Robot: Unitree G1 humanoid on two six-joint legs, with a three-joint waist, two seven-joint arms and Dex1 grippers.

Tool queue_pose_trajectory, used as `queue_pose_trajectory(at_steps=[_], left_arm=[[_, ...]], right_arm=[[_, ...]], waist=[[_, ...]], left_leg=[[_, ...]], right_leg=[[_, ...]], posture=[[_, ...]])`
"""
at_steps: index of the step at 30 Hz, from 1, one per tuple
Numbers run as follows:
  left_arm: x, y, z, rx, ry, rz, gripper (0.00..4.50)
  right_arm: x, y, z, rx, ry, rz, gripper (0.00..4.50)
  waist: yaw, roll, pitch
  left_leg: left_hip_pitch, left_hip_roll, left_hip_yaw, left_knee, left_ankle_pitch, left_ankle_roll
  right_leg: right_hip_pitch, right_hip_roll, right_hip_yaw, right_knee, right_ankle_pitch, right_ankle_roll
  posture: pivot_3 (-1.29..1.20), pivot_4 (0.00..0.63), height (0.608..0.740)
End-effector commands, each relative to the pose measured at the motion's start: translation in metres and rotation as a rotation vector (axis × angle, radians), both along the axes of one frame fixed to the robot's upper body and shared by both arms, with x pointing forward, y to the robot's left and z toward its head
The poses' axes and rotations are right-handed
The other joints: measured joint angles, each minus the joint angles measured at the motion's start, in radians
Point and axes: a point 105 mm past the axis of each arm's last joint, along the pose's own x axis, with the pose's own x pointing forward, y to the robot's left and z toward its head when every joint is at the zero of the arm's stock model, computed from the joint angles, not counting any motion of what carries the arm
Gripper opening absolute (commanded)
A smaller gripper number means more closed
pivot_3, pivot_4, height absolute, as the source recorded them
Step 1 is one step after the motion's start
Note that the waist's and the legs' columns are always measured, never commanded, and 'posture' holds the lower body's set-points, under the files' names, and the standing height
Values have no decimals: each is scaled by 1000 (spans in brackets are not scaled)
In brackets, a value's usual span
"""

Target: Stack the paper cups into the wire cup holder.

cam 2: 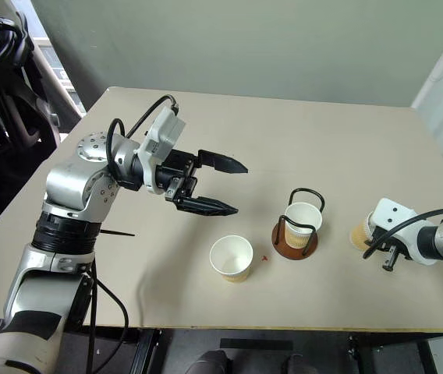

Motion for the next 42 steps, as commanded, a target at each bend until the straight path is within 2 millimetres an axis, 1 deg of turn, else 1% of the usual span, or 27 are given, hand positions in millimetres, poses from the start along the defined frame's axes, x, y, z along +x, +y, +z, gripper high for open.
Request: queue_pose_trajectory(at_steps=[1,5,7,9,15,20,23,27,31,36,42], left_arm=[[-4,0,9,-3,-46,-11,4500],[-4,0,9,-5,-45,-12,4500],[-4,0,9,-5,-45,-12,4500],[-4,0,9,-5,-45,-13,4500],[-3,-1,9,-4,-45,-17,4500],[-3,-3,9,-7,-49,-22,4500],[-3,-3,10,-7,-51,-26,4500],[-4,-3,10,-8,-53,-27,4500],[-4,-3,10,-9,-51,-25,4500],[-4,-2,10,-7,-50,-22,4500],[-4,-3,10,-6,-49,-21,4500]], right_arm=[[4,6,31,10,-111,20,26],[5,13,50,34,-174,28,26],[5,16,62,42,-206,34,26],[2,23,76,64,-237,54,26],[-9,58,111,131,-299,176,26],[-16,79,127,167,-314,256,26],[-21,89,128,152,-298,310,26],[-23,100,131,151,-287,345,26],[-25,106,129,142,-270,372,26],[-28,107,117,123,-225,389,26],[-33,103,100,87,-166,400,26]], waist=[[-1,0,0],[0,0,0],[0,0,0],[-1,0,0],[-3,0,0],[-3,0,0],[-3,0,0],[-4,0,0],[-4,0,0],[-4,0,0],[-4,0,0]], left_leg=[[0,0,0,0,0,0],[0,0,0,0,0,0],[0,0,0,0,0,0],[0,0,0,0,0,0],[0,0,0,0,0,0],[0,0,-1,0,0,0],[0,0,-1,0,0,0],[0,0,-1,0,0,0],[0,0,-1,0,0,0],[-1,0,-1,-1,0,0],[-1,0,-1,0,0,0]], right_leg=[[0,0,0,0,0,0],[0,0,0,0,0,0],[0,0,0,0,0,0],[0,0,0,0,0,0],[0,0,0,0,0,0],[0,0,0,-2,0,0],[0,0,0,-2,0,0],[-1,0,0,-2,0,0],[-1,0,0,-2,0,0],[-1,0,0,-2,0,0],[-1,0,0,-2,0,0]], posture=[[0,150,740],[0,150,740],[0,150,740],[0,150,740],[0,150,740],[0,150,740],[0,150,740],[0,150,740],[0,150,740],[0,150,740],[0,150,740]])
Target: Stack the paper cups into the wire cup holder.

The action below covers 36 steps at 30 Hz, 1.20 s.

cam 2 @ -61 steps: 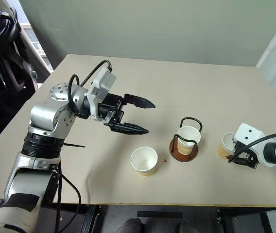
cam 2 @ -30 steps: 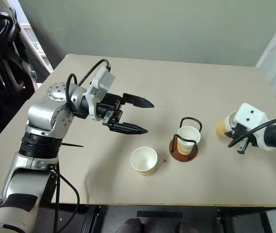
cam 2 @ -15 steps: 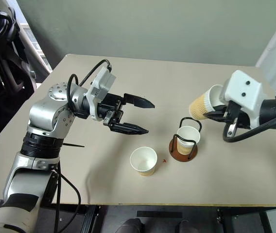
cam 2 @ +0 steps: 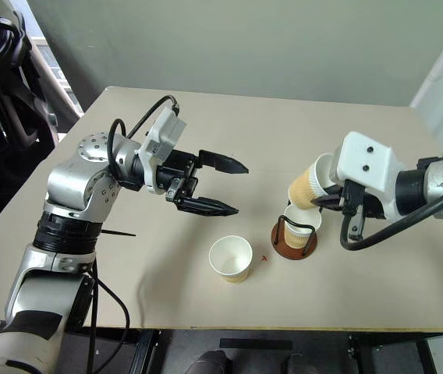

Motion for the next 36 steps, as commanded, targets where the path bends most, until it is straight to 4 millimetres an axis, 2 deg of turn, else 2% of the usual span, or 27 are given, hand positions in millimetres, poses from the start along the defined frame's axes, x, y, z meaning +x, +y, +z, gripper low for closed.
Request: queue_pose_trajectory(at_steps=[1,12,26,29,36], left_arm=[[-4,-1,11,-3,-48,-15,4500],[-5,0,9,14,-53,-15,4500],[-5,3,8,19,-60,5,4500],[-5,3,8,18,-61,7,4500],[-5,3,7,17,-59,11,4500]], right_arm=[[-5,1,3,-33,-34,26,26],[0,-2,-15,-96,-21,55,26],[6,4,-23,-154,-47,116,26],[10,8,-20,-130,-60,115,660],[13,16,-12,-44,-73,104,3047]], waist=[[-1,0,0],[-1,0,0],[-2,0,0],[-3,0,0],[-3,0,0]], left_leg=[[0,0,0,0,0,0],[0,0,0,0,0,0],[0,0,0,0,0,0],[0,0,0,0,0,0],[0,0,0,0,0,0]], right_leg=[[0,0,0,0,0,0],[0,0,0,0,0,0],[0,0,0,0,0,0],[0,0,0,1,0,0],[0,0,0,0,0,0]], posture=[[0,150,740],[0,150,740],[0,150,740],[0,150,740],[0,150,740]])
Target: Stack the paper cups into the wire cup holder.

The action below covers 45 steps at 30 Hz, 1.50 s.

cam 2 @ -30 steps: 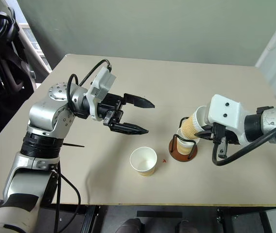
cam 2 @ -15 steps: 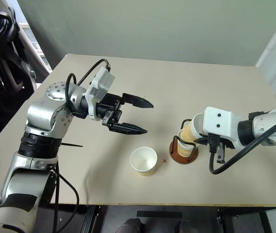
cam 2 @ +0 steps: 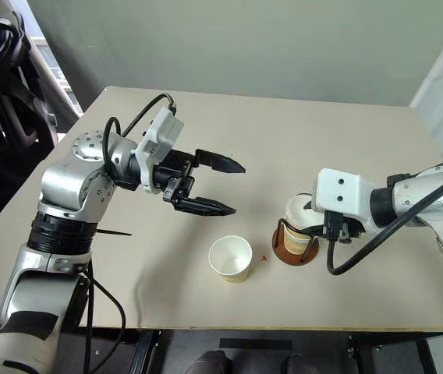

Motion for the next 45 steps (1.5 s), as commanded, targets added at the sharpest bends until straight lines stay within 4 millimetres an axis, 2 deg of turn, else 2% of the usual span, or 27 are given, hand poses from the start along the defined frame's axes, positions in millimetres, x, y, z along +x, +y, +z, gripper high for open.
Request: queue_pose_trajectory(at_steps=[1,6,10,12,14,16,19,25,30,35,45], left_arm=[[-4,0,7,-4,-41,-7,4500],[-3,1,7,0,-46,2,4500],[-5,3,4,38,-74,4,4500],[-7,5,1,79,-97,-3,4500],[-11,10,-14,181,-141,-21,4500],[-18,20,-36,316,-185,-56,4500],[-20,26,-45,382,-219,-75,4500],[-21,23,-22,353,-280,-71,4500],[-28,22,-13,334,-275,-95,4500],[-39,20,-12,343,-262,-148,4500],[-54,20,-16,406,-265,-229,4500]], right_arm=[[1,4,16,65,-41,-12,3047],[7,7,32,222,-41,-69,3047],[8,12,57,461,-23,-86,3047],[4,16,70,573,-32,-58,3047],[1,16,74,609,-52,-42,3047],[-4,16,68,589,-20,-39,3047],[-8,15,63,573,16,-38,3047],[-14,14,70,608,25,-10,3047],[-21,9,60,576,71,0,3047],[-25,5,50,517,36,32,3047],[-30,1,49,481,15,45,3047]], waist=[[0,0,0],[-1,0,0],[-1,0,0],[-3,0,0],[-3,0,0],[-3,0,0],[-2,0,0],[-3,0,0],[-4,0,0],[-4,0,0],[-6,0,0]], left_leg=[[0,0,0,0,0,0],[0,0,0,0,0,0],[0,0,0,0,0,0],[0,0,0,0,0,0],[0,0,0,0,0,0],[0,0,-1,-1,0,0],[0,0,-1,-2,0,0],[-1,0,-1,-1,0,0],[-1,0,-1,-2,0,0],[-1,0,-1,-3,0,-1],[-1,0,-1,-3,0,0]], right_leg=[[0,0,0,0,0,0],[0,0,0,0,0,0],[0,0,0,0,0,0],[-1,0,0,-1,0,0],[-1,1,0,-1,0,0],[-1,1,0,-2,0,0],[-1,1,0,-9,0,-1],[0,0,-1,-8,0,-1],[-1,0,-1,-8,0,-1],[-1,0,0,-7,0,-1],[-1,0,0,-7,0,-1]], posture=[[0,150,740],[0,150,740],[0,150,740],[0,150,740],[0,150,740],[0,150,740],[0,150,740],[0,150,740],[0,150,740],[0,150,740],[0,150,740]])
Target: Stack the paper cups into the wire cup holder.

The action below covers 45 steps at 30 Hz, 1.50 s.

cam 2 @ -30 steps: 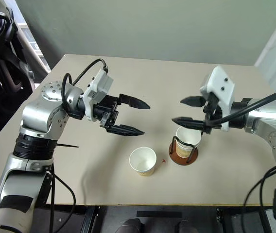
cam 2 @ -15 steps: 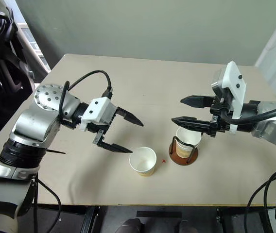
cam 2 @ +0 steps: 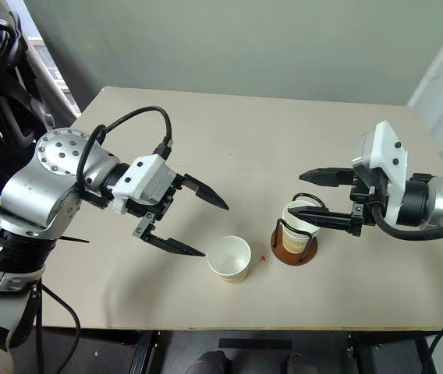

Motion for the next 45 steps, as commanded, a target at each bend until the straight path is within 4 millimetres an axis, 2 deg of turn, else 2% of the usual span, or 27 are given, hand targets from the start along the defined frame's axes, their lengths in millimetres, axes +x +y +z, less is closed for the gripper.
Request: queue_pose_trajectory(at_steps=[1,6,19,25,37,45], left_arm=[[-10,-2,5,38,-38,-80,4500],[-9,-1,-6,76,-57,-90,4500],[-26,-5,-26,134,-16,-179,4500],[-24,-6,-30,161,-35,-196,4500],[-4,-3,-54,255,-209,-229,4500],[-4,-9,-68,233,-203,-234,4500]], right_arm=[[-9,1,9,-19,-82,27,3047],[-12,1,1,-53,-103,46,3047],[-25,-2,-19,-90,-59,144,3047],[-31,-7,-33,-149,-30,166,3047],[-29,-7,-34,-135,-35,144,3047],[-28,-6,-36,-135,-38,135,3047]], waist=[[0,0,0],[-1,0,0],[-1,0,0],[-1,0,0],[-2,0,0],[-2,0,0]], left_leg=[[0,0,0,0,0,0],[0,0,0,0,0,0],[0,0,0,0,0,0],[0,0,0,0,-1,0],[0,0,0,0,-1,1],[0,0,0,1,-1,1]], right_leg=[[0,0,0,0,0,0],[0,0,0,0,0,0],[0,0,0,0,0,0],[0,0,0,0,0,0],[1,0,0,1,0,-1],[1,0,0,7,0,-1]], posture=[[0,150,740],[0,150,740],[0,150,740],[0,150,740],[0,150,740],[0,150,740]])
